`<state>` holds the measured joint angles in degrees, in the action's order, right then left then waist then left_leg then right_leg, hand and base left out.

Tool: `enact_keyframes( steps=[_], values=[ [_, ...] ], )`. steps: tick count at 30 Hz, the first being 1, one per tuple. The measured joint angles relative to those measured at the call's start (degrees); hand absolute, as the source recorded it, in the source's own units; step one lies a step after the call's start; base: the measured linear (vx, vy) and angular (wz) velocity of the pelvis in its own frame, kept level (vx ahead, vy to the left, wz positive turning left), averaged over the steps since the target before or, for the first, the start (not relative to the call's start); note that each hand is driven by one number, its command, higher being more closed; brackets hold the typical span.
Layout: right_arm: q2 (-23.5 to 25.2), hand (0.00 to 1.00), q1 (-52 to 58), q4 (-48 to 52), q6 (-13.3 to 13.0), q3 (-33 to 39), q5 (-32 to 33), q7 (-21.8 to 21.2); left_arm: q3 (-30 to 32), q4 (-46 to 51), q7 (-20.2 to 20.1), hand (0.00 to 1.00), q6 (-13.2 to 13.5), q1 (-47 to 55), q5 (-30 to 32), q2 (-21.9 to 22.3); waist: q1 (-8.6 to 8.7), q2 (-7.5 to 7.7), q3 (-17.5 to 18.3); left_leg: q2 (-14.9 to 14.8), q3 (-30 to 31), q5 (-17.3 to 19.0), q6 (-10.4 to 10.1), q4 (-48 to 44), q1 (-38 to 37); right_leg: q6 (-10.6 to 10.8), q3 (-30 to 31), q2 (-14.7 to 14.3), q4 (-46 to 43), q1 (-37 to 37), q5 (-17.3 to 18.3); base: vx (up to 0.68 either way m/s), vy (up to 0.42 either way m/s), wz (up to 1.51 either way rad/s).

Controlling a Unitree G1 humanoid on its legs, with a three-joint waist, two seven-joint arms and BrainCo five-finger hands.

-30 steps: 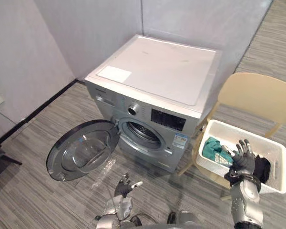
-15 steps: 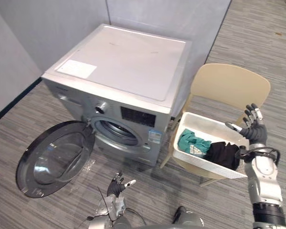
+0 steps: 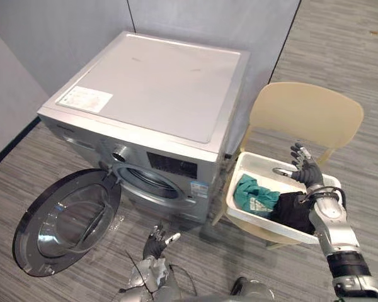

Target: Pick up the laundry basket with both hands and put the clothes into the washing machine.

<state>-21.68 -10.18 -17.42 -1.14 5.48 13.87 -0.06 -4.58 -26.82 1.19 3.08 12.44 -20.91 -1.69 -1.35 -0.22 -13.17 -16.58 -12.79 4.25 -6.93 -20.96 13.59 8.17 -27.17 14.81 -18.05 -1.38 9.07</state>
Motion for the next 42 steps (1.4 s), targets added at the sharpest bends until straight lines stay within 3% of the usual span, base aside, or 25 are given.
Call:
enact_keyframes(
  steps=[1,2,5,8,15,25,42],
  values=[
    [1.0,0.00,0.3,0.0,0.3,-0.8,-0.8,-0.2,0.0,0.0,0.0,0.00,0.0,0.0,0.0,-1.0,0.08,1.36,-0.2,1.8,-0.8,0.6,0.9,0.1,0.2,1.2,0.2,1.6,1.0,0.0,-0.8,0.09,0.204,-0.01],
    [1.0,0.00,0.4,0.0,0.3,-1.6,-1.8,-0.6,-0.1,0.0,-0.1,0.00,0.0,0.0,0.1,-1.5,-0.07,1.80,-0.1,3.2,-1.7,1.1,1.7,0.1,0.5,2.0,0.4,2.5,2.6,0.0,-2.1,0.09,0.203,0.00],
    [1.0,0.00,0.4,-0.2,0.3,-2.5,-5.8,-2.1,-0.1,2.0,-1.0,0.00,0.1,-0.3,0.3,-2.2,-1.14,1.84,-0.1,5.7,-4.4,1.9,3.1,0.1,1.3,3.6,1.6,4.5,6.6,-1.0,-5.4,0.09,0.196,-0.22],
    [0.6,0.00,-1.5,-4.0,0.6,-3.4,-9.2,-2.6,-0.1,3.7,-1.2,0.00,0.6,-1.3,0.4,-2.7,-1.03,1.96,-1.0,6.7,-4.9,1.6,3.7,0.0,3.7,3.8,2.0,5.4,7.9,-3.0,-7.1,0.06,0.103,-0.16],
    [-6.8,0.00,-8.5,-7.2,1.5,-3.5,-14.7,-1.5,-2.2,4.3,-1.2,0.00,1.7,-2.4,0.8,-2.9,-0.94,1.77,-6.0,6.3,-4.8,1.1,4.1,0.1,6.2,3.8,2.3,5.4,5.7,-6.9,-7.1,-0.03,-0.017,-0.04],
    [-10.7,0.00,-18.3,-14.5,1.6,-3.9,-17.4,0.4,-2.1,6.1,-0.8,0.00,1.9,-2.5,0.7,-3.0,-1.19,1.72,-12.0,5.7,-5.0,0.1,4.4,-0.1,8.9,3.1,3.1,5.5,2.7,-11.2,-6.9,-0.04,-0.017,-0.03],
    [-12.9,0.00,-24.4,-19.4,1.7,-6.1,-17.8,1.3,0.8,6.6,2.9,0.00,2.6,-5.2,-0.6,-2.4,-1.29,1.22,-14.3,5.7,-5.3,-1.1,4.6,0.0,14.3,2.4,3.9,6.2,-0.6,-18.6,-6.5,0.00,-0.003,-0.02]
  ],
)
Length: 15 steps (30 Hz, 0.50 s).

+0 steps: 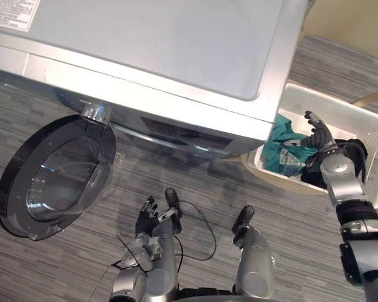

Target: Pick up the laundry basket with both hands and put the clothes into the washing machine.

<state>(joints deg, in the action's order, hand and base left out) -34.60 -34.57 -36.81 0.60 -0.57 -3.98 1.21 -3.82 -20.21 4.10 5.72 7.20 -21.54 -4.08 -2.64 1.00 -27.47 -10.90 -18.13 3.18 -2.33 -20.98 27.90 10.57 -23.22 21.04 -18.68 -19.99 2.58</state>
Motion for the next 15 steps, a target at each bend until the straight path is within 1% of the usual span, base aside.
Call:
enact_keyframes(
  steps=[2,6,8,12,13,15],
  values=[
    [0.0,0.00,0.2,0.0,0.0,0.0,0.0,-0.1,0.1,0.0,0.1,0.00,0.0,0.0,0.0,0.0,0.10,-0.10,-0.1,0.0,0.0,-0.1,0.0,0.0,0.8,-0.1,0.1,0.1,-0.3,-0.9,0.1,0.00,0.000,0.00],
    [-0.9,0.00,0.2,-0.3,0.0,-0.3,0.0,-0.2,0.7,-0.1,0.0,0.00,0.0,-0.6,2.1,0.0,0.17,-0.39,-0.2,0.0,0.1,-0.4,0.1,-0.1,2.1,-0.4,0.1,0.2,-1.3,-2.6,0.2,0.00,0.000,0.00],
    [-3.1,0.00,-1.0,-1.5,0.0,-1.8,-0.1,-0.3,1.2,0.0,0.2,0.00,0.2,-1.7,3.3,-0.1,0.13,-0.73,-0.4,0.0,0.3,-0.7,0.1,-0.2,3.7,-0.5,0.2,0.2,-1.9,-4.4,0.3,0.00,0.000,0.00],
    [-6.8,0.00,-4.3,-3.6,0.0,-3.0,-0.2,-0.3,1.6,0.2,1.1,0.00,0.4,-3.3,3.3,0.0,0.12,-1.55,-0.9,-0.2,0.8,-0.8,0.3,-1.8,7.9,-0.6,0.1,0.2,-2.7,-8.0,0.3,-0.02,-0.010,-0.04],
    [-8.5,0.00,-4.9,-3.6,0.0,-4.0,-0.2,-0.3,1.7,0.6,1.3,0.00,0.4,-3.8,4.4,-0.1,0.13,-1.94,-1.1,-0.2,1.3,-0.9,0.4,-2.3,9.5,-0.7,0.0,0.3,-3.4,-9.3,0.3,-0.01,-0.020,0.04],
    [-9.8,0.00,-6.1,-5.0,0.0,-5.0,-1.2,-0.4,1.7,1.8,1.4,0.00,0.4,-3.9,5.2,-0.1,0.11,-2.36,-1.3,-0.3,2.1,-0.9,0.4,-3.3,11.7,-0.9,-0.3,0.4,-4.3,-11.1,0.4,-0.01,-0.031,0.08]
  ],
)
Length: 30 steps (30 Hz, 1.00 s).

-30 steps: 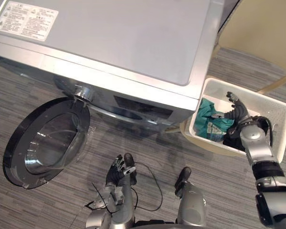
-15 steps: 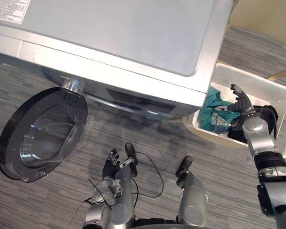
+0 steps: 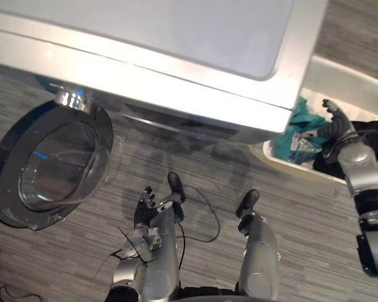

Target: Pick up the laundry basket with both hands and put the clothes into the washing machine.

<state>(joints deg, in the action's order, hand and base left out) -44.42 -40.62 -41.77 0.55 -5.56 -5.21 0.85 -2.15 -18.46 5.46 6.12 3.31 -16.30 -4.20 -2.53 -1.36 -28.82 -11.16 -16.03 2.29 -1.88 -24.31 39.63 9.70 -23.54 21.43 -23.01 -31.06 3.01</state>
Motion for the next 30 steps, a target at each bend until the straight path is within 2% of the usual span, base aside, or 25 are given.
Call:
enact_keyframes(
  steps=[3,7,14,15,20,24,25,30],
  values=[
    [-2.1,0.00,-1.5,-2.5,0.0,-0.7,-2.5,-0.9,0.1,2.4,0.7,0.00,0.1,-0.1,0.7,-0.2,-0.49,-1.18,-0.6,0.1,1.4,-0.2,0.4,-1.4,4.1,-0.8,-0.9,0.8,-2.8,-3.6,0.5,-0.02,-0.041,0.11],
    [-6.1,0.00,-2.9,-2.6,-0.4,-1.4,-5.4,0.0,0.7,3.9,1.3,0.00,0.6,-1.4,0.5,-0.8,-1.57,-1.41,-0.7,-0.6,2.6,-0.2,0.4,-4.4,10.1,-1.8,-1.4,1.5,-6.6,-9.1,1.4,-0.05,-0.040,0.02],
    [-5.7,0.00,-4.5,-2.3,-0.3,-1.1,-6.6,3.1,1.9,6.7,3.0,0.00,1.1,-3.8,-0.9,0.4,-2.31,-1.49,-0.7,-1.0,5.3,-0.4,-0.6,-6.3,16.9,-3.0,-2.4,1.8,-9.9,-14.6,2.6,-0.07,-0.035,0.02],
    [-5.7,1.00,-4.4,-2.3,-0.2,-1.0,-6.6,3.3,2.2,6.7,3.4,0.00,1.1,-4.0,-1.0,0.8,-2.58,-1.50,-0.7,-1.0,5.4,-0.5,-0.7,-6.1,17.1,-3.2,-2.6,1.8,-9.9,-14.8,2.5,-0.05,-0.017,0.03],
    [-6.3,1.00,-4.0,-3.9,0.8,-0.9,-6.6,4.3,2.7,6.6,3.8,0.00,1.2,-4.5,-1.2,1.1,-4.56,-1.46,-0.2,-0.8,6.7,-2.0,-1.6,-3.8,17.7,-3.5,-3.8,1.6,-9.6,-15.2,2.3,-0.03,-0.022,0.08],
    [-5.4,1.00,-3.8,-6.6,1.2,-1.8,-9.0,4.1,2.7,5.0,4.9,0.00,1.3,-4.5,-1.5,1.3,-5.70,-1.54,2.7,-0.8,8.1,-4.5,-2.2,-1.5,17.5,-3.9,-5.1,1.0,-9.6,-15.0,2.4,0.00,-0.044,0.08],
    [-5.2,1.00,-3.8,-7.4,1.3,-2.3,-9.1,4.1,2.8,4.7,5.0,0.00,1.3,-4.5,-1.6,1.4,-6.16,-1.53,2.9,-0.8,8.1,-5.6,-1.7,-1.0,16.7,-4.4,-5.2,0.7,-9.9,-14.4,2.4,0.02,-0.065,0.02],
    [-3.7,1.00,-3.4,-8.7,2.3,-3.5,-8.8,4.1,3.3,4.7,5.9,0.00,1.8,-4.5,-1.6,1.4,-6.14,-1.49,3.0,-0.9,8.2,-6.5,-1.0,0.1,12.6,-4.6,-6.0,0.6,-9.9,-10.6,2.9,0.05,-0.054,0.11]
  ],
)
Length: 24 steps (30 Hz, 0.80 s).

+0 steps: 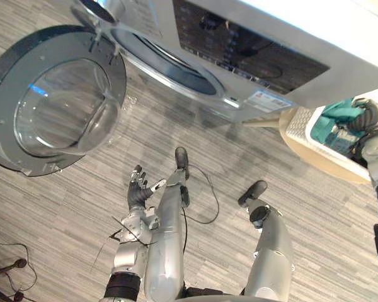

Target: Pick up the laundry basket with both hands and put the clothes into the washing machine.

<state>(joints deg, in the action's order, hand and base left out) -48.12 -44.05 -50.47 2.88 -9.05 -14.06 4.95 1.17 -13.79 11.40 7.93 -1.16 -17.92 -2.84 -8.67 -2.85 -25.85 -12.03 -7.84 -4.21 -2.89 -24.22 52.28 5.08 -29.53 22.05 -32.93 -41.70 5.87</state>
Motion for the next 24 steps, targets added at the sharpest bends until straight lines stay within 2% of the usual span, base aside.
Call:
enact_keyframes(
  steps=[3,5,6,11,15,19,22,24],
  values=[
    [1.3,1.00,-0.2,0.2,-0.2,-0.3,4.3,-0.1,1.6,0.6,0.1,0.00,0.0,0.1,-0.5,0.5,0.10,0.01,0.0,-0.2,-0.3,-0.1,0.2,0.0,-2.7,-0.1,0.1,-0.1,-0.1,2.5,0.2,0.09,-0.080,0.03],
    [2.5,1.00,-0.2,1.5,-0.1,0.3,10.9,0.1,1.7,2.3,0.2,0.00,0.1,0.3,-1.3,0.5,0.40,0.02,0.0,-0.3,-0.5,0.0,0.2,0.0,-5.4,-0.2,0.2,-0.2,-0.1,5.1,0.4,0.07,-0.062,0.06],
    [2.7,1.00,-0.2,2.6,-0.1,0.7,12.1,0.1,1.7,2.8,0.2,0.00,0.2,0.4,-1.6,0.4,0.58,0.02,0.0,-0.4,-0.6,0.0,0.3,0.0,-6.1,-0.2,0.2,-0.2,-0.1,5.8,0.4,0.06,-0.076,0.06],
    [2.5,1.00,-1.8,9.1,-2.7,9.8,22.9,3.9,0.5,3.2,-0.3,0.00,0.2,3.1,-1.7,-0.9,1.99,0.65,0.0,0.1,-1.9,0.3,0.4,2.3,-15.2,0.1,1.4,0.3,-0.4,12.7,2.2,0.02,-0.091,0.09],
    [1.9,1.00,-3.0,9.1,-4.3,14.2,29.0,5.4,-1.3,3.2,-1.6,0.00,0.1,6.6,-1.7,-3.3,2.67,1.87,-0.2,1.1,-2.6,-1.0,-0.9,7.5,-21.9,0.9,1.4,0.5,0.6,17.2,3.1,-0.01,-0.105,0.09],
    [1.9,1.00,-2.9,9.7,-4.3,18.7,33.2,5.4,-3.0,3.3,-2.9,0.00,-0.3,8.4,-1.7,-3.6,3.41,2.64,-0.3,1.4,-3.0,-2.7,-1.2,10.8,-26.7,1.5,1.1,0.3,2.1,21.0,2.6,0.04,-0.113,0.07],
    [2.0,1.00,-1.0,13.7,-4.8,23.1,36.0,5.6,-3.4,4.4,-4.0,0.00,-0.7,9.2,-1.7,-3.6,4.25,2.91,-0.2,1.7,-3.0,-2.7,-1.1,11.8,-29.3,1.6,0.6,0.2,3.3,24.0,2.3,0.09,-0.091,0.07],
    [3.7,1.00,3.4,19.5,-5.3,26.9,37.0,5.8,-3.4,4.5,-4.4,0.00,-1.1,9.1,-1.7,-3.7,4.56,3.38,0.1,1.9,-3.2,-2.8,-1.1,12.3,-31.3,1.8,0.4,0.0,4.4,26.2,2.3,0.10,-0.063,0.01]
  ],
)
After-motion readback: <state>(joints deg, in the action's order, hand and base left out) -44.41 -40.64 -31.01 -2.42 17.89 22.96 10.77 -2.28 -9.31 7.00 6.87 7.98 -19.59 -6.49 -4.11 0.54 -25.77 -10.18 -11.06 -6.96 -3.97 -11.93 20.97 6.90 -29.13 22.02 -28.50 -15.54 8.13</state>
